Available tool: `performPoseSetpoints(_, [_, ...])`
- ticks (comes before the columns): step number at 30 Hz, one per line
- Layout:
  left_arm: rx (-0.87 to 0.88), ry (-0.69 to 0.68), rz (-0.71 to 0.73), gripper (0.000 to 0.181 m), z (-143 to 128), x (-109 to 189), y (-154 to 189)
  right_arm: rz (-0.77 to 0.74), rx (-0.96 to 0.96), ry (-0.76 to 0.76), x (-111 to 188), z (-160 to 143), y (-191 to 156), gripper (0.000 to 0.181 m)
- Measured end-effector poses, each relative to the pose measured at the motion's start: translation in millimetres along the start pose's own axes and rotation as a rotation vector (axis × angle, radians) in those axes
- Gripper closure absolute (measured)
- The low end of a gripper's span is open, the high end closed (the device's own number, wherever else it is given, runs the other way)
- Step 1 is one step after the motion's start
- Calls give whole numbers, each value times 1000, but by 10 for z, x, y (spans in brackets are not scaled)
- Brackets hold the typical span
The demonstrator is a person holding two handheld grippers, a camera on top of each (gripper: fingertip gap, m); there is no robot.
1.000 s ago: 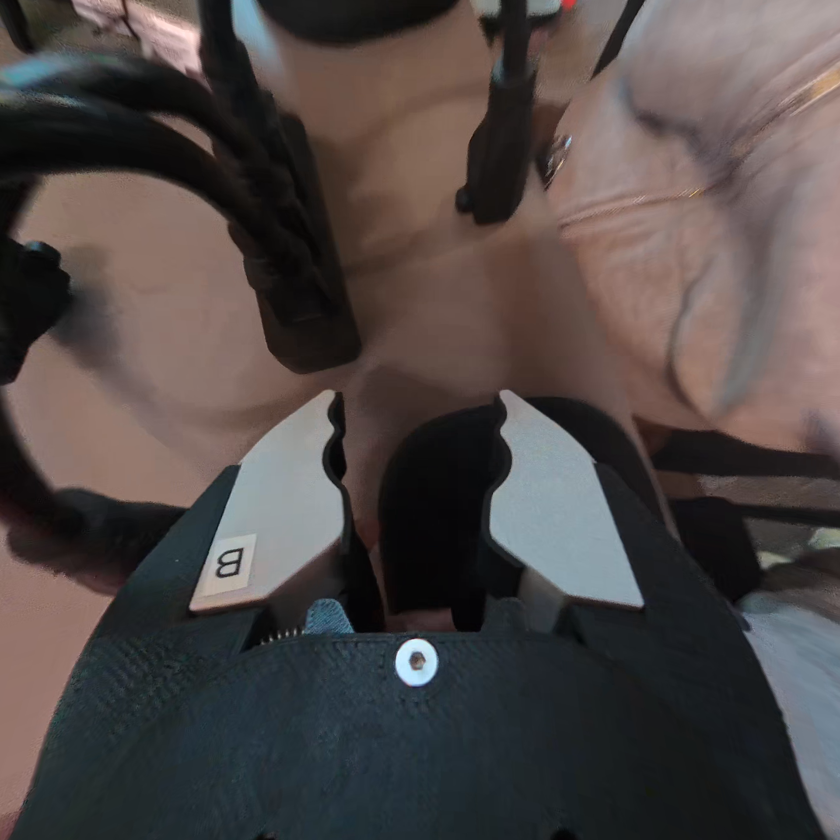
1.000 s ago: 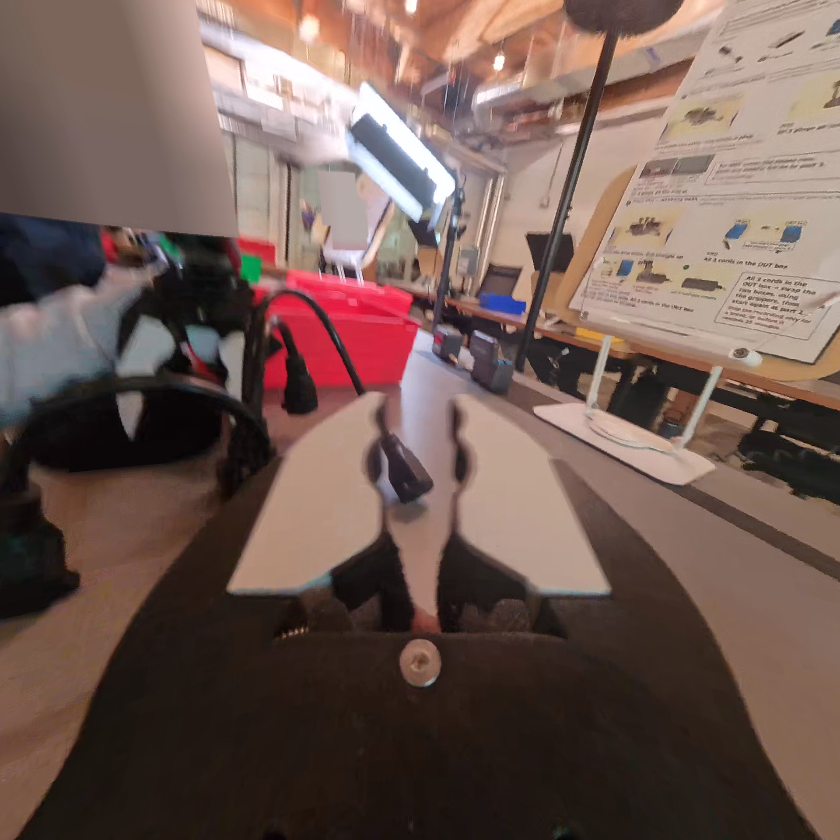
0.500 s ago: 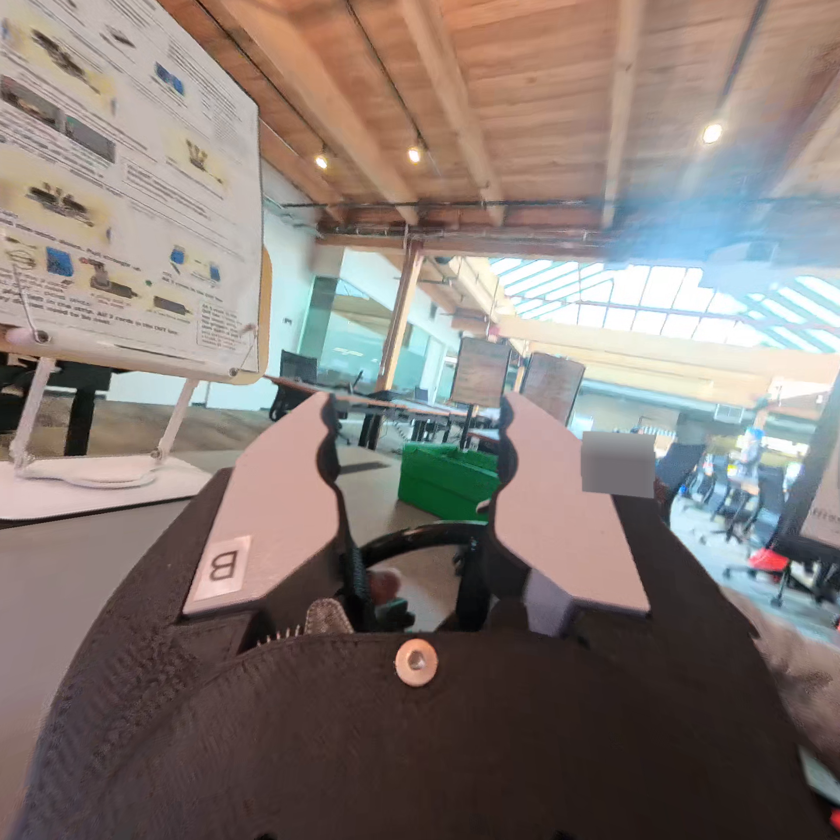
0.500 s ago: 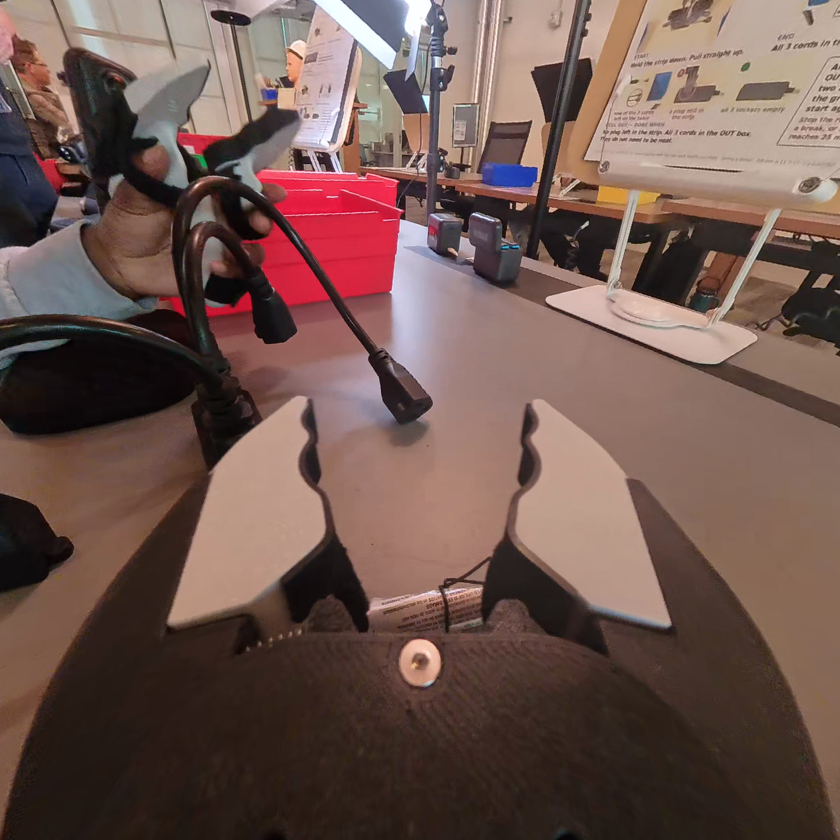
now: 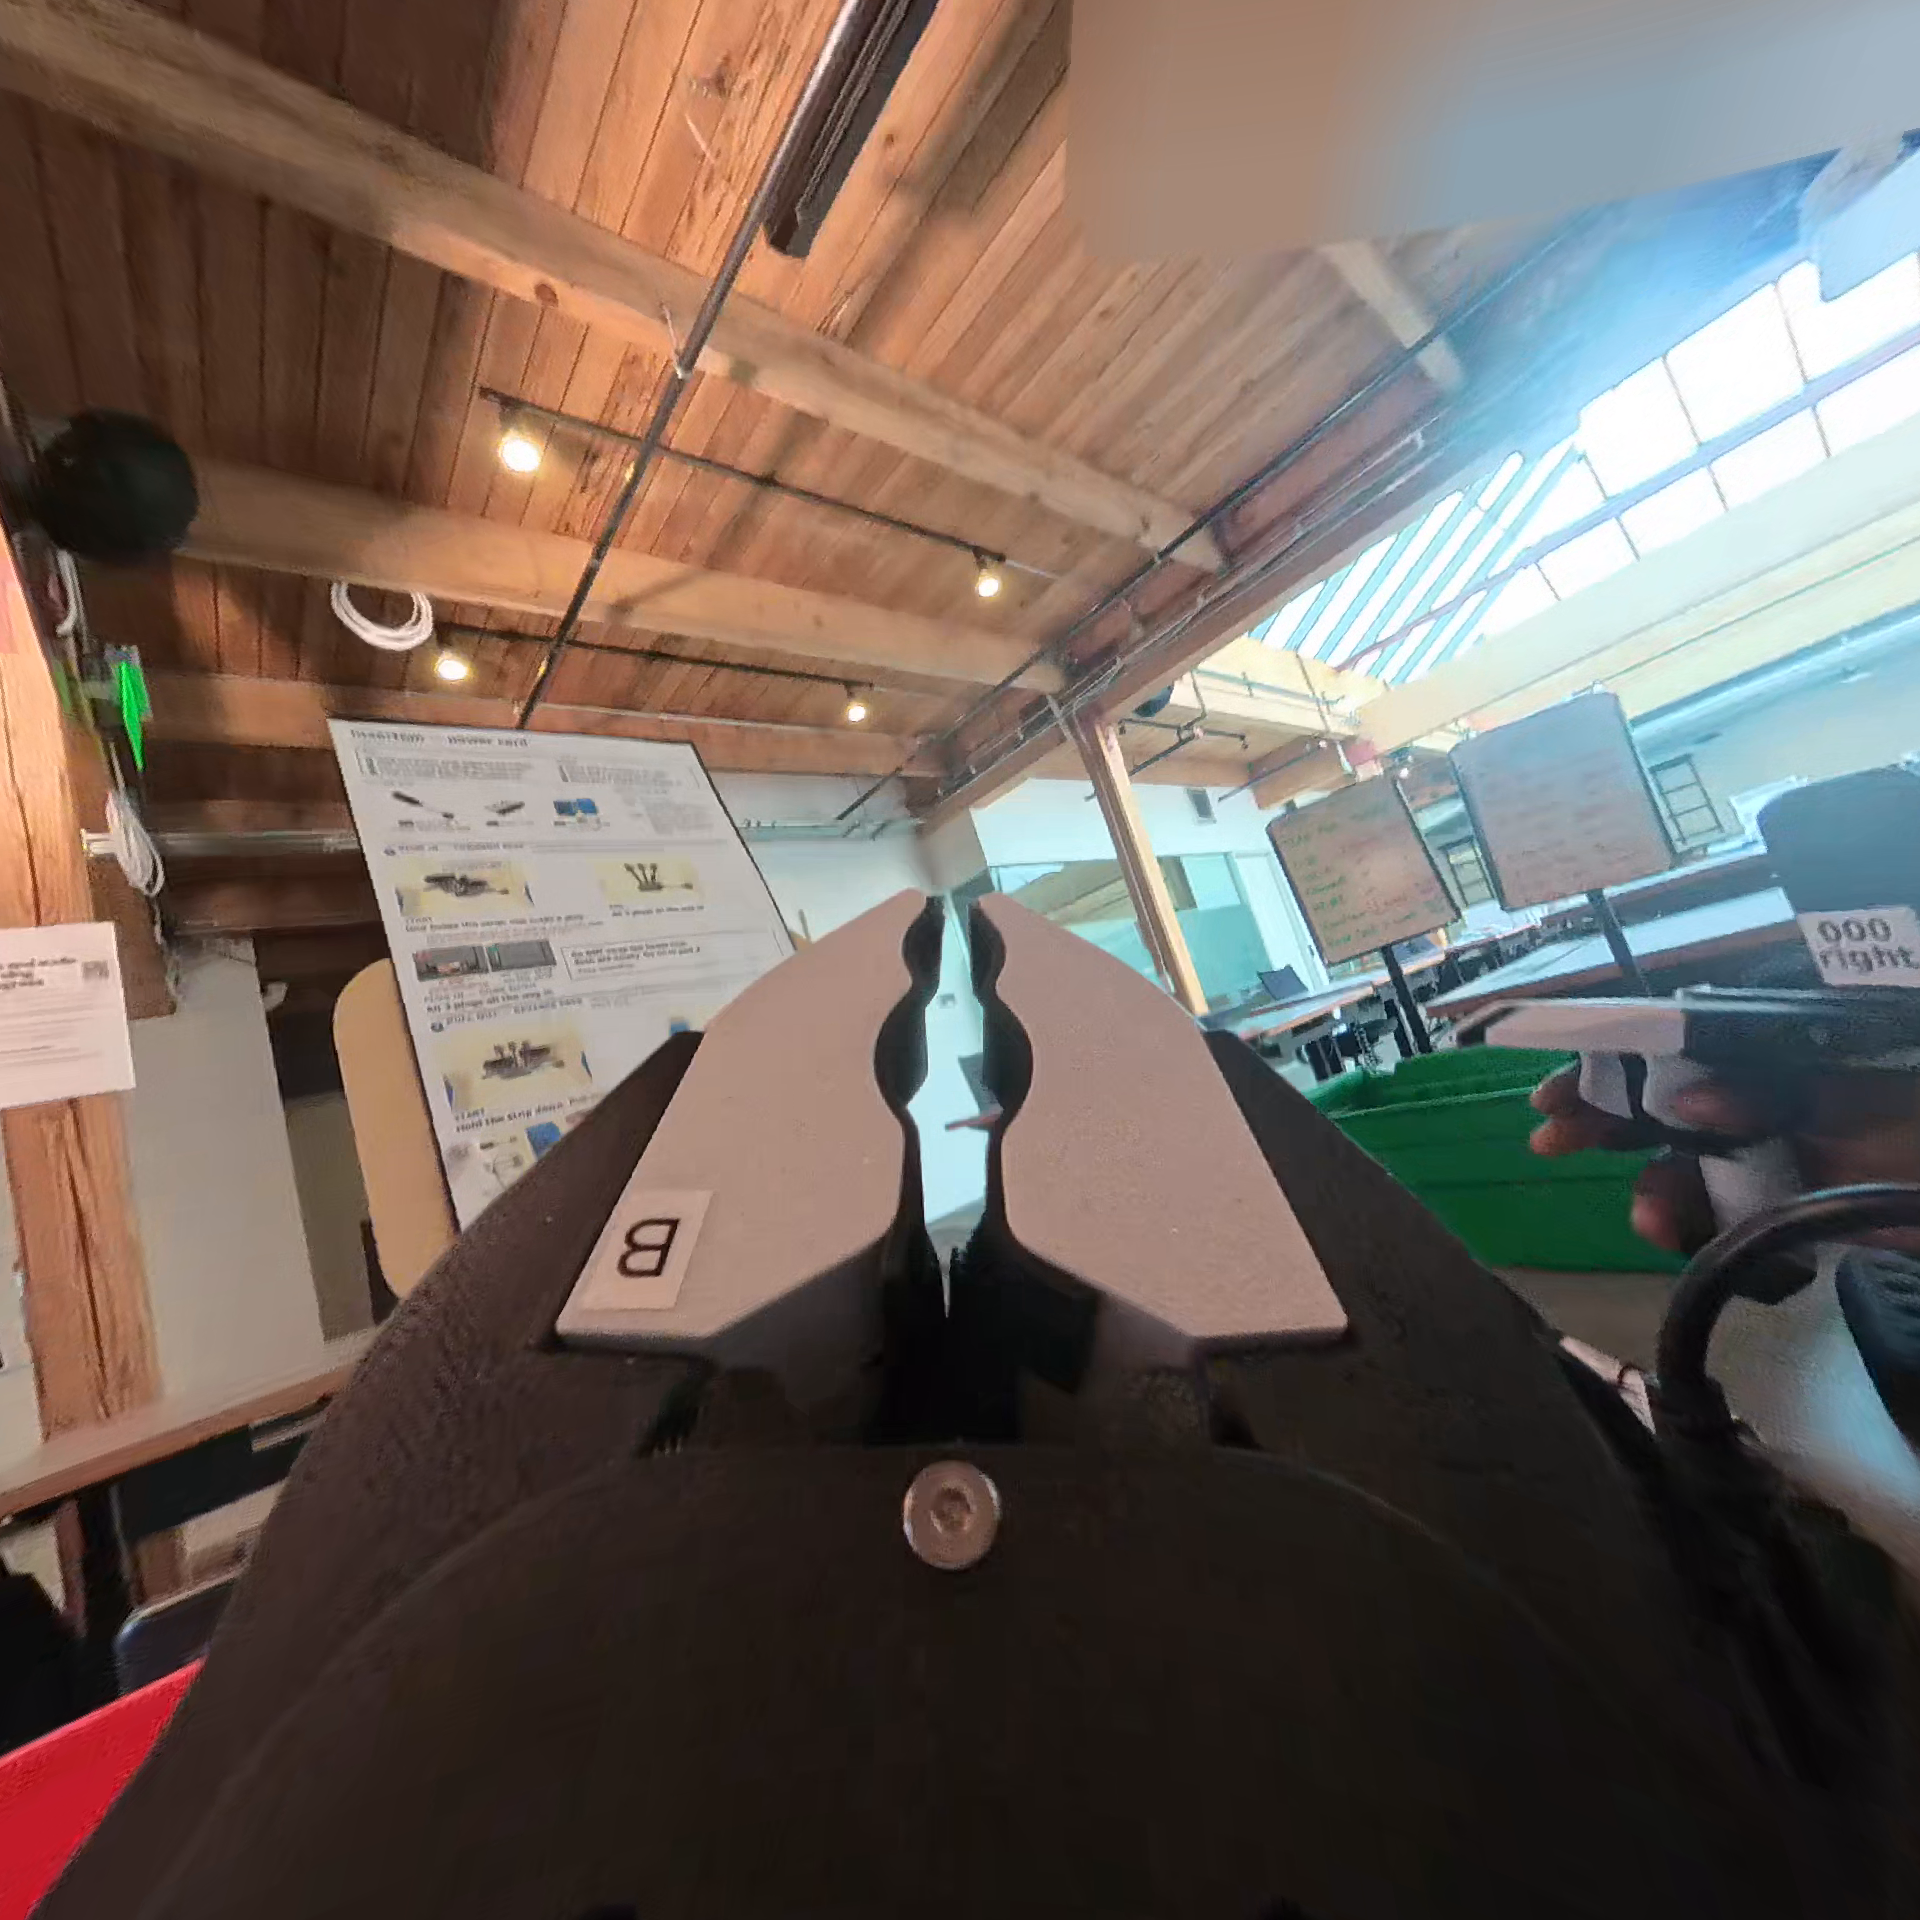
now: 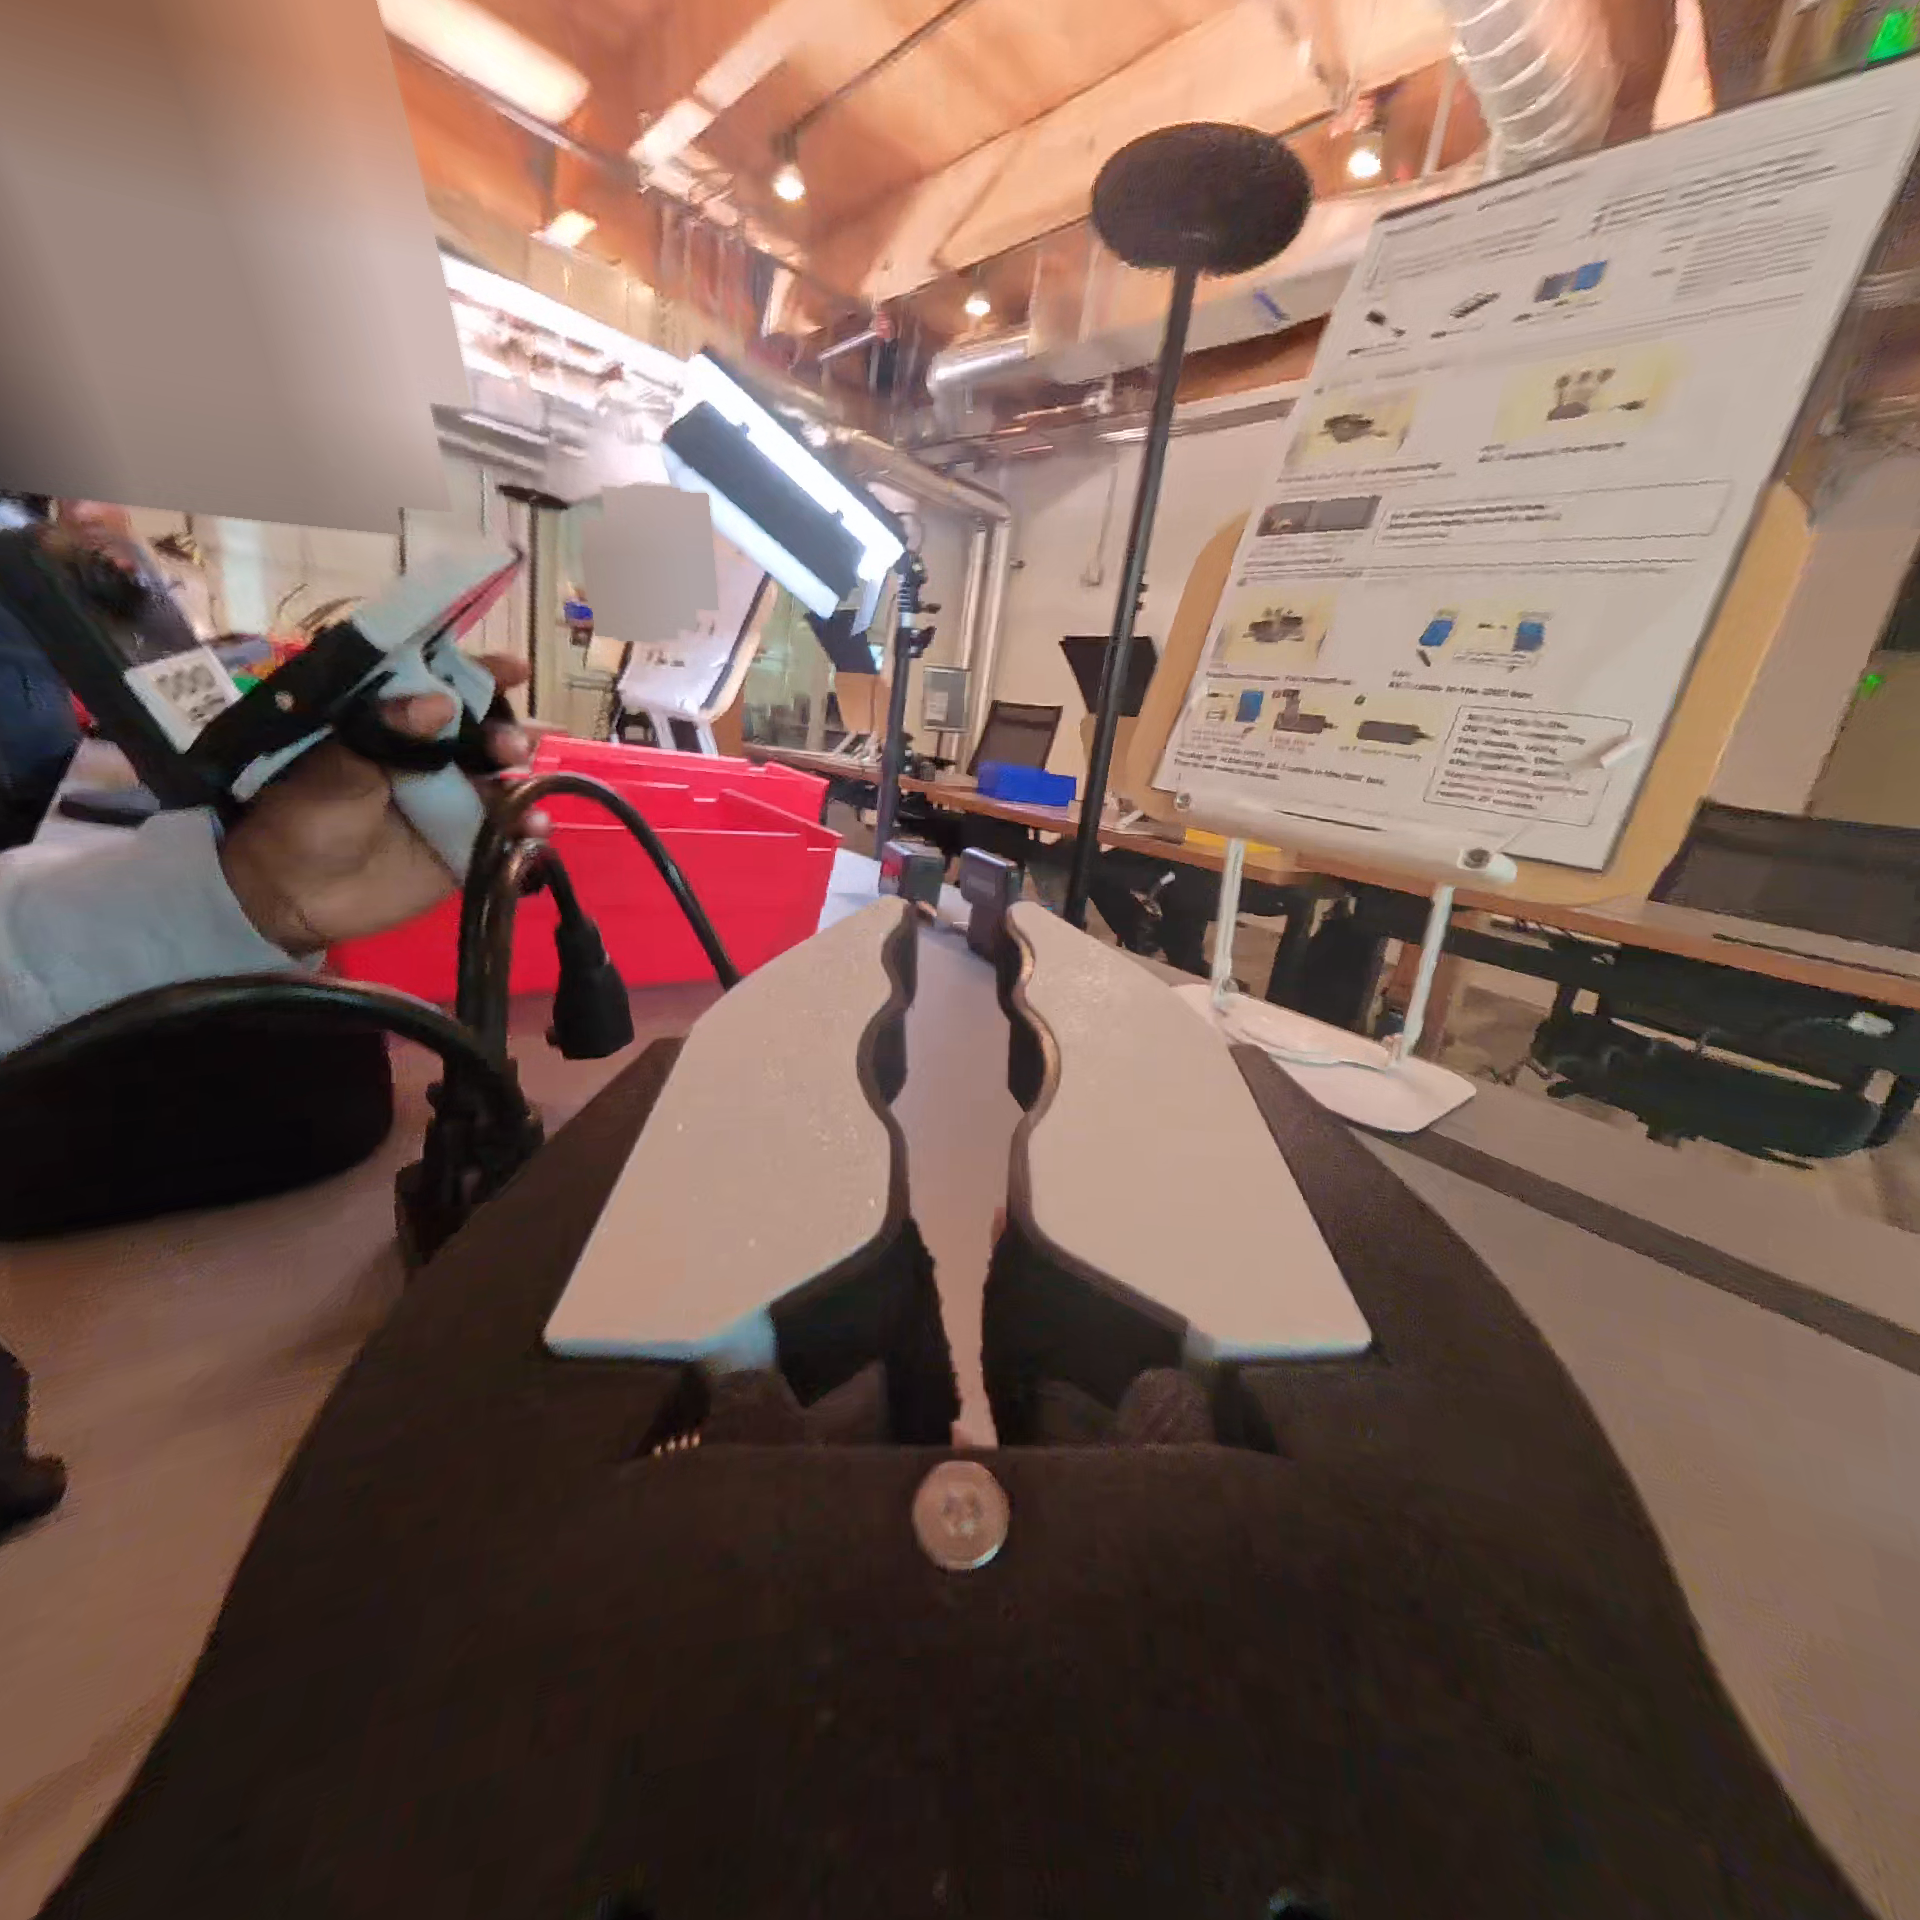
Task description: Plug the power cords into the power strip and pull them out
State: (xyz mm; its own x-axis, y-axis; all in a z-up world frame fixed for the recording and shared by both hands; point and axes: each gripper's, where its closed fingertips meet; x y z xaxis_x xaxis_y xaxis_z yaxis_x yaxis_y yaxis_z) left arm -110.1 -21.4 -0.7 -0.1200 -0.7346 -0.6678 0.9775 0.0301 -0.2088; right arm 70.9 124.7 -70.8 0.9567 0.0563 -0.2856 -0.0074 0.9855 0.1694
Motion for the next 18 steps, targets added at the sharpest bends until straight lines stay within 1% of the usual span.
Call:
performPoseSetpoints(1, [-11, -22, -18, 176, -49, -9, 41, -23, -2, 1, 17, 5, 41, 166])
performPoseSetpoints(2, [-21, -44, -36, 175, -103, -15, 85, -43, 5, 9, 28, 12, 74, 162])
performPoseSetpoints(3, [-30, -66, -28, 170, -161, -22, 95, -68, 14, 22, 36, 21, 111, 153])
performPoseSetpoints(4, [-46, -95, 1, 159, -227, -29, 68, -101, 22, 30, 38, 27, 156, 137])
performPoseSetpoints(6, [-80, -157, 74, 121, -348, -50, -49, -160, 49, 10, 34, 3, 241, 89])
performPoseSetpoints(7, [-60, -166, 103, 101, -364, -57, -105, -186, 66, -17, 35, -26, 278, 78])
performPoseSetpoints(8, [-14, -143, 119, 88, -329, -63, -146, -209, 87, -41, 39, -50, 307, 69])
performPoseSetpoints(9, [54, -109, 122, 88, -271, -58, -170, -229, 116, -58, 53, -53, 328, 69])
performPoseSetpoints(10, [134, -72, 102, 101, -209, -46, -163, -255, 163, -71, 88, -30, 347, 79])
performPoseSetpoints(11, [225, -47, 36, 139, -160, -23, -92, -270, 216, -80, 132, 0, 346, 111])
performPoseSetpoints(12, [322, -35, -53, 169, -120, -2, 8, -270, 244, -76, 160, 34, 324, 156])
performPoseSetpoints(13, [408, -51, -108, 170, -118, 3, 77, -272, 245, -56, 174, 77, 308, 168])
performPoseSetpoints(14, [446, -76, -132, 170, -150, -1, 116, -281, 237, -36, 190, 111, 311, 164])
performPoseSetpoints(15, [441, -83, -147, 167, -172, -3, 146, -287, 229, -19, 205, 131, 322, 161])
performPoseSetpoints(16, [420, -70, -145, 156, -173, -6, 157, -290, 215, 4, 216, 150, 334, 151])
performPoseSetpoints(17, [395, -39, -112, 132, -146, -16, 130, -295, 188, 43, 226, 184, 350, 133])
performPoseSetpoints(18, [354, 20, -72, 113, -77, -18, 87, -294, 147, 89, 236, 229, 360, 106])
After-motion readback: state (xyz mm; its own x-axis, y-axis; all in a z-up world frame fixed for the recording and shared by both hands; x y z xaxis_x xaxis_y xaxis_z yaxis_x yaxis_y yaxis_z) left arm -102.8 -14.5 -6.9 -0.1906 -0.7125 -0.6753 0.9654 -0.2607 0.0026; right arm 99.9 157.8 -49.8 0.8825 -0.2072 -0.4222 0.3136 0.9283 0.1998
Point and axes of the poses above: each gripper's, where its closed fingertips meet, x back along the fingers, z out of its top, y = z × x across the jaws, and after that the axes turned 7 degrees about z, right-handed
